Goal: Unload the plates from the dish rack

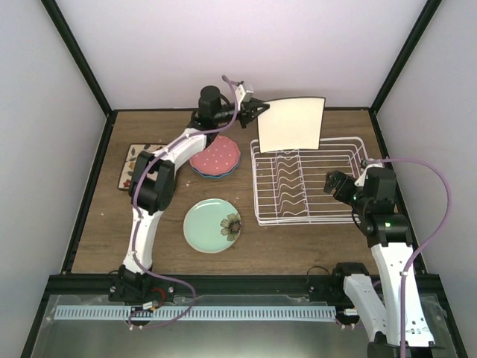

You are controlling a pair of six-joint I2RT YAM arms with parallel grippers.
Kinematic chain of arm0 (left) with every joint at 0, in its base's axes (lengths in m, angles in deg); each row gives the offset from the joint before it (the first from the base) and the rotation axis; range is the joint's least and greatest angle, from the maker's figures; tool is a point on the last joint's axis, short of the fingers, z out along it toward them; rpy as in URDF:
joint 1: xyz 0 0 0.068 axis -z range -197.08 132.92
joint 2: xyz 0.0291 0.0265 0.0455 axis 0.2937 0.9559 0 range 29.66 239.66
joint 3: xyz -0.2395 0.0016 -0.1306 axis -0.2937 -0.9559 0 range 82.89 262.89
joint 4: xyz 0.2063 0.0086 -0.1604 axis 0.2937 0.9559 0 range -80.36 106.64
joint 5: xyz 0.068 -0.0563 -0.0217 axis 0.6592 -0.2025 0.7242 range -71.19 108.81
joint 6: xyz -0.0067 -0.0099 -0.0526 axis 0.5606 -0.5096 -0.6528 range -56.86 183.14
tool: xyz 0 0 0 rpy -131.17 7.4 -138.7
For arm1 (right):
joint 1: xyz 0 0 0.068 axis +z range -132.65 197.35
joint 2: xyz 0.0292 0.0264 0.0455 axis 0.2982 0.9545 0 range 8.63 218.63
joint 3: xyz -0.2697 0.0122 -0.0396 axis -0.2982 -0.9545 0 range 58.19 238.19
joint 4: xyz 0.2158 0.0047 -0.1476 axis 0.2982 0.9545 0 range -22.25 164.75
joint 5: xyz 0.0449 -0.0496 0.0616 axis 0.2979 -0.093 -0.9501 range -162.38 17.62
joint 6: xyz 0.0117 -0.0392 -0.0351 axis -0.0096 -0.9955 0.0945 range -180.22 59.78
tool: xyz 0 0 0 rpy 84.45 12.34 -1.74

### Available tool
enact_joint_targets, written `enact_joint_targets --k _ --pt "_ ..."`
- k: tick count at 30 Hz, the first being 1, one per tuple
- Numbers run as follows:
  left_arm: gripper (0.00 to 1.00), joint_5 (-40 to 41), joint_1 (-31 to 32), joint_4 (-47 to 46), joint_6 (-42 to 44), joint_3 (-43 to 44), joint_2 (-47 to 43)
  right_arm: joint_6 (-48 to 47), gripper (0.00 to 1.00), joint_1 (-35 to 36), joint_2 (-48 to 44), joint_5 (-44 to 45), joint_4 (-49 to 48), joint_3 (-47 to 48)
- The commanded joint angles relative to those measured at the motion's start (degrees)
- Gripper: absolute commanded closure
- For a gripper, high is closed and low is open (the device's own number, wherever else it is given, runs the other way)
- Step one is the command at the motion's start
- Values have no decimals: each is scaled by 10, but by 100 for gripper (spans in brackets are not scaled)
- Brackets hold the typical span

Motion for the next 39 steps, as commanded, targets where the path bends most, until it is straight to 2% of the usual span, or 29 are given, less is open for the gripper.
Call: enact_joint_targets --k 1,7,12,16,19,22,26,33,39 --pt "96 -29 5 -112 -76 36 -97 10 0 4 -12 0 6 4" --pt "96 -4 -6 -110 -71 37 -127 14 0 4 -15 -5 0 -2" --pt "96 60 -39 -90 -77 56 -147 14 0 4 -16 -9 -9 -9" --pt "96 143 -111 -74 -152 93 -170 12 0 4 -11 -17 -25 -17" --pt "96 199 -181 -66 -243 72 -201 10 0 4 2 -28 -41 -23" --pt "96 252 -247 -69 -319 -16 -261 4 0 4 20 -41 -59 -25" --pt "96 309 -312 -78 -398 -180 -367 -9 0 4 50 -56 -82 -21" --pt "96 331 -411 -50 -556 -428 -515 -26 0 4 104 -79 -107 -4" --pt "96 319 -455 17 -591 -590 -579 -44 0 4 136 -82 -112 16"
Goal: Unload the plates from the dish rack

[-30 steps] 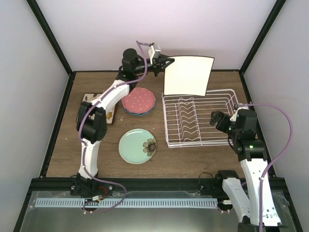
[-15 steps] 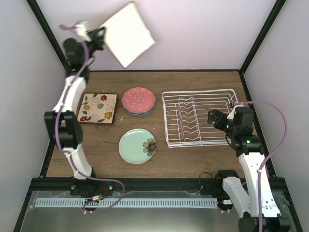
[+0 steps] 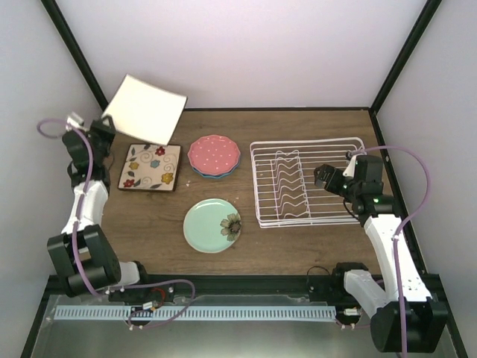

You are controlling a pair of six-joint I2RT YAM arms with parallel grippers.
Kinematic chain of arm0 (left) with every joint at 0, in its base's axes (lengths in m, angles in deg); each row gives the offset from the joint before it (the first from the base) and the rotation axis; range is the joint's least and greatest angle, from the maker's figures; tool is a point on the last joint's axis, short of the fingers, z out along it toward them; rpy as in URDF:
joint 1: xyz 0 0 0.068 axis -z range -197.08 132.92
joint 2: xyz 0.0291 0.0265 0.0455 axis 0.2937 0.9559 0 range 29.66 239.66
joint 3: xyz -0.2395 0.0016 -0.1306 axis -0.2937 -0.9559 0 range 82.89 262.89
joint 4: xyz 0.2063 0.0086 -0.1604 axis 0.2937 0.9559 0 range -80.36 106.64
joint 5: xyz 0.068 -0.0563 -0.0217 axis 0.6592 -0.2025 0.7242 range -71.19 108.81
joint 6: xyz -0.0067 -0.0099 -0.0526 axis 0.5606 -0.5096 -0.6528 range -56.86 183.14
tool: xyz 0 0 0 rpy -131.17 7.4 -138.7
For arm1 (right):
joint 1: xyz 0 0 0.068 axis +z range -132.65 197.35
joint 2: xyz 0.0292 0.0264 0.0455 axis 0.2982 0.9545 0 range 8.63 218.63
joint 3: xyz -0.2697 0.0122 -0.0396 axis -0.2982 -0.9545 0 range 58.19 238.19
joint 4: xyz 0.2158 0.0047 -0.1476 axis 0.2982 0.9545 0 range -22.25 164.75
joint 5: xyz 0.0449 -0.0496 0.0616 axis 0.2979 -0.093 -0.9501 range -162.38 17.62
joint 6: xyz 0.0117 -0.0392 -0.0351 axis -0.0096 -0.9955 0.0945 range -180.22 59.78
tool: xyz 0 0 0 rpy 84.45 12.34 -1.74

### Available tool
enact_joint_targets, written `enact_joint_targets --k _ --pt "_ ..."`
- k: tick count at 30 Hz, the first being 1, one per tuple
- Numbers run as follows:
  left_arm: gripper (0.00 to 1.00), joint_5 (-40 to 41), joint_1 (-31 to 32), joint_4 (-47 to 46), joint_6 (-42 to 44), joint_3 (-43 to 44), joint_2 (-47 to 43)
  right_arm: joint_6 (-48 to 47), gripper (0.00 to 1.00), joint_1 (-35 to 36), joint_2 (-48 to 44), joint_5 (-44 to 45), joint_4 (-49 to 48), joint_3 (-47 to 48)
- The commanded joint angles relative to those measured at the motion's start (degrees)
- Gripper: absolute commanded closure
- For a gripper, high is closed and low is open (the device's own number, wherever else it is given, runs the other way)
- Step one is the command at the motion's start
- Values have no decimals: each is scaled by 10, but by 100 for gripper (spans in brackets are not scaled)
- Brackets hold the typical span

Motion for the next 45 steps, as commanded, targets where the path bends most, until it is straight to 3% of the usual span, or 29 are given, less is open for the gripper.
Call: enact_joint_targets --k 1,11,23,41,45 --pt "96 -5 -25 -34 -82 -69 -46 -24 0 5 15 -10 -19 39" --pt "96 -28 -48 -129 -94 -187 -9 -37 0 4 40 -11 -16 60" --pt "96 -12 -64 -207 -103 -211 55 -41 0 4 49 -14 -13 65" --pt "96 2 -68 -183 -92 -205 109 -41 0 4 48 -10 -9 68" --pt "87 0 -68 -168 -89 -204 115 -39 0 4 46 -11 -10 66"
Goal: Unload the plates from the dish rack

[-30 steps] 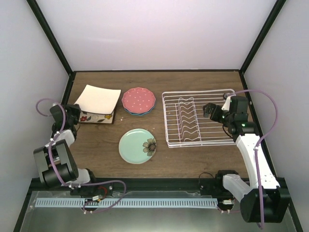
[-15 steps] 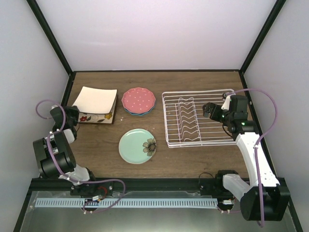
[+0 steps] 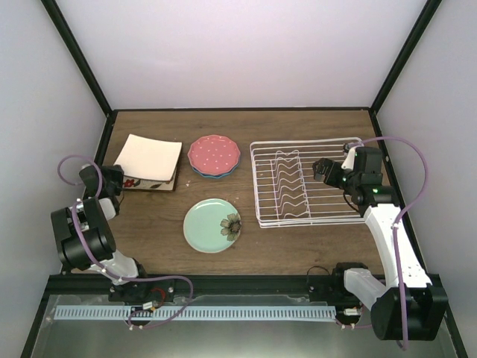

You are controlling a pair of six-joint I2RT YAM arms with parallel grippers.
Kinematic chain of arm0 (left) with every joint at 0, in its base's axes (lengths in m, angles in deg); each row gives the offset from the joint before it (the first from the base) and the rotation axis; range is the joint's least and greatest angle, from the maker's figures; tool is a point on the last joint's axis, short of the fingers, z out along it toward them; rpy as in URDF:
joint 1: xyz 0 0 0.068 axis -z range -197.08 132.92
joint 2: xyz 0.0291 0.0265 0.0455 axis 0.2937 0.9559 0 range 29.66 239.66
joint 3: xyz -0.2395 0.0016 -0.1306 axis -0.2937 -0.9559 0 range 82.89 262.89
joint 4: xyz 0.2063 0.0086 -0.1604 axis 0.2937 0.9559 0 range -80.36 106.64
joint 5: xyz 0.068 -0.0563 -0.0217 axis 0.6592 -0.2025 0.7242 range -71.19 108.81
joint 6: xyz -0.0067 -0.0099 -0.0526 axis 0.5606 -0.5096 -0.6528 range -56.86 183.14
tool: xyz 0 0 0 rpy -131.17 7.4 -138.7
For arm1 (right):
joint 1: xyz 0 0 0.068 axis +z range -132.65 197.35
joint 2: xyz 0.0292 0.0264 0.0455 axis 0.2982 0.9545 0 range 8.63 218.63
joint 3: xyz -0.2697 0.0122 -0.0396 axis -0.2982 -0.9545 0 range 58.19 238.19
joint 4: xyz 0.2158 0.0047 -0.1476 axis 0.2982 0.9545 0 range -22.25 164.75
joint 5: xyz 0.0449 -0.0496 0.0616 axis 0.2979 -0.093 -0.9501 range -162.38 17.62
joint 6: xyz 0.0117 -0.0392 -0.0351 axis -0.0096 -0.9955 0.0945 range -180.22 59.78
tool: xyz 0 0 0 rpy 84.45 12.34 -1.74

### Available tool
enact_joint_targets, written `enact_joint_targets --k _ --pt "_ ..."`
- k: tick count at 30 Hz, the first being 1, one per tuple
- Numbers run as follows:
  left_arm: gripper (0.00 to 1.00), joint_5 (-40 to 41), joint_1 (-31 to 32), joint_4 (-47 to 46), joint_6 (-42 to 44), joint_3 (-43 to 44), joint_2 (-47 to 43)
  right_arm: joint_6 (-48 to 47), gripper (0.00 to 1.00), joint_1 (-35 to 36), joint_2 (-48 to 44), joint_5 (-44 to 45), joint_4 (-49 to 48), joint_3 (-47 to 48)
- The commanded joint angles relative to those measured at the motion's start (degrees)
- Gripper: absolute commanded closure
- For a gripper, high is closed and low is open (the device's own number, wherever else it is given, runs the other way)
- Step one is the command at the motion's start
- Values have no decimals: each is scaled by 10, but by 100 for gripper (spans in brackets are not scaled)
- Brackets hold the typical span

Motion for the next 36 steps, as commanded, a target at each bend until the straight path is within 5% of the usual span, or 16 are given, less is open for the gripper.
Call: enact_joint_targets --k 1,14,36 --pt "84 -15 -4 -56 -15 23 0 -4 0 4 -7 -1 2 25" --pt "41 -26 -4 16 -6 11 -6 2 0 4 -8 -3 0 23" --pt "0 -18 -5 153 41 41 6 20 0 4 -52 0 7 -13"
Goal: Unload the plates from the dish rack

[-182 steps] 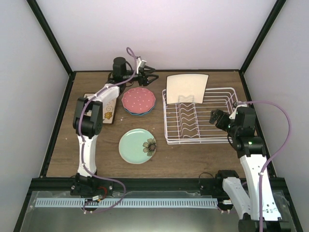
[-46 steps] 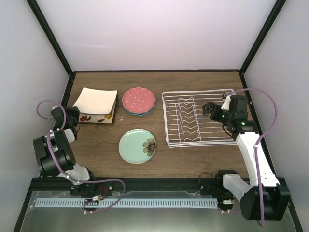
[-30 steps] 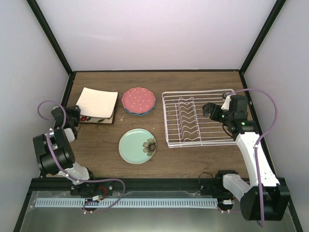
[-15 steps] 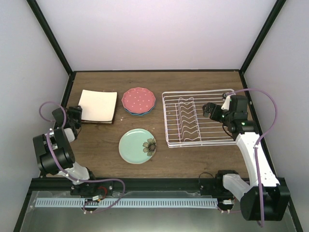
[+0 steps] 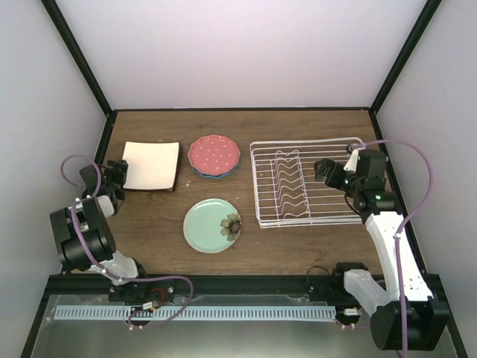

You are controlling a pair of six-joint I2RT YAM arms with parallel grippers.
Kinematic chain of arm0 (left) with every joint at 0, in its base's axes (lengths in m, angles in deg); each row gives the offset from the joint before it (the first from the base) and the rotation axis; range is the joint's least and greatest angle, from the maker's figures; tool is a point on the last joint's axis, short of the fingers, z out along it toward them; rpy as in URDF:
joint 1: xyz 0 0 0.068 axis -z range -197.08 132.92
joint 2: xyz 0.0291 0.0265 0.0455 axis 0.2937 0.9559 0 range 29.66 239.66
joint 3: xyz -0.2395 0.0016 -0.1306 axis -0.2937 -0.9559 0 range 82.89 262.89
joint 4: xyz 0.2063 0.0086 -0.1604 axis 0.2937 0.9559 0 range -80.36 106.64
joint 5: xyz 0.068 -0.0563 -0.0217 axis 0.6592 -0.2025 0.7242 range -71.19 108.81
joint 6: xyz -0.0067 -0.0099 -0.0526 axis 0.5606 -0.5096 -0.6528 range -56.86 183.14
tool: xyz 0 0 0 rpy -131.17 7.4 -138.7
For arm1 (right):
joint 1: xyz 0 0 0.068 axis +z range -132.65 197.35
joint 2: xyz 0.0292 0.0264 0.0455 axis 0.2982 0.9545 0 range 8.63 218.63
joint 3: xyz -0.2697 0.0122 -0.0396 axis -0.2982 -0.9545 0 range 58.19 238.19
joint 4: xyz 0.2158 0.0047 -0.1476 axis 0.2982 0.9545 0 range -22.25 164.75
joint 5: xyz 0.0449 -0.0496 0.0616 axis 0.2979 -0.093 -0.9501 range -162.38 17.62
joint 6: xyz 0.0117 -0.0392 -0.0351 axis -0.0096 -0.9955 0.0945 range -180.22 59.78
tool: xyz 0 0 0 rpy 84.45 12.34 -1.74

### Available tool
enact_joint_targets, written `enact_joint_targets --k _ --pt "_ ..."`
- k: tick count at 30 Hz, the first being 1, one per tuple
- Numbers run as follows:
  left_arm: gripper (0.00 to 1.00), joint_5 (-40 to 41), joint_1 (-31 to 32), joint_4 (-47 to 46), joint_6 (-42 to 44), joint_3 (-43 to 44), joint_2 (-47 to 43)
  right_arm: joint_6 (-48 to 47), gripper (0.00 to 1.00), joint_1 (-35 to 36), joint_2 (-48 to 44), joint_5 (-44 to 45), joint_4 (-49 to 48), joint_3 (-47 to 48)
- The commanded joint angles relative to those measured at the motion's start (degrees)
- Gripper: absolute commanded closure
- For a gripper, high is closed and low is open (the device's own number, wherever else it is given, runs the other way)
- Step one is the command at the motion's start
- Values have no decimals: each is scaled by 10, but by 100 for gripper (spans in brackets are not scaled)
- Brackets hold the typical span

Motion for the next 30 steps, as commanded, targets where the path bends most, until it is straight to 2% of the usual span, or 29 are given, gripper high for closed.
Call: enact_joint_targets --k 1,7,21,30 --pt "0 7 -4 57 32 32 14 9 0 4 -16 0 4 -9" --pt "0 2 -7 96 57 72 36 15 0 4 -22 1 2 -11" --pt "0 41 -9 229 97 91 37 33 0 4 -43 10 0 -25" --pt "0 144 -9 368 116 156 49 42 0 4 -54 15 9 -29"
